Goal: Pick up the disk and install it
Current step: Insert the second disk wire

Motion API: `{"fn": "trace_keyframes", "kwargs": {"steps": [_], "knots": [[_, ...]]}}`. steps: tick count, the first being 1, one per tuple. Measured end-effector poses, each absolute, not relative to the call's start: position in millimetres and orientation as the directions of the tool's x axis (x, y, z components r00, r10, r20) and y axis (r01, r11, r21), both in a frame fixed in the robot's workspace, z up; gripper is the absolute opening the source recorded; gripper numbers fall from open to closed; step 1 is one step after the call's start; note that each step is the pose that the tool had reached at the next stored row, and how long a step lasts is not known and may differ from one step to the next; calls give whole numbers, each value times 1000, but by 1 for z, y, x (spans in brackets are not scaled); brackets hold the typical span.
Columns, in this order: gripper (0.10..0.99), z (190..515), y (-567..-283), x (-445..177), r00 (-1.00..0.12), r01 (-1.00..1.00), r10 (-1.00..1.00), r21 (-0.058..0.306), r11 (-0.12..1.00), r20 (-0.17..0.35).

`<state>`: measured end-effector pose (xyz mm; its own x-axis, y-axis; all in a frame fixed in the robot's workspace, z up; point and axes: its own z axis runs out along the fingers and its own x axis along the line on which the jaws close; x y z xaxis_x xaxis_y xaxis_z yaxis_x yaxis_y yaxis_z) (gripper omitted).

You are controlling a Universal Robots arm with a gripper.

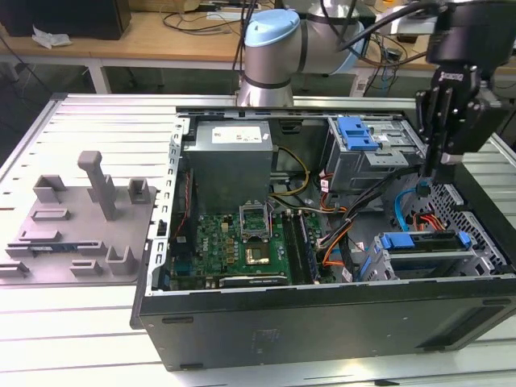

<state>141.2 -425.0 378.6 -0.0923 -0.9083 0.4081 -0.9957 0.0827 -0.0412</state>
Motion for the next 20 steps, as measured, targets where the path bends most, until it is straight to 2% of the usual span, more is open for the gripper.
{"fn": "trace_keyframes", "kwargs": {"steps": [7,20], "knots": [[306,366,-420,138,-97,-995,-898,-38,89,429],[306,363,-419,141,-132,-991,-893,-31,132,431]]}}
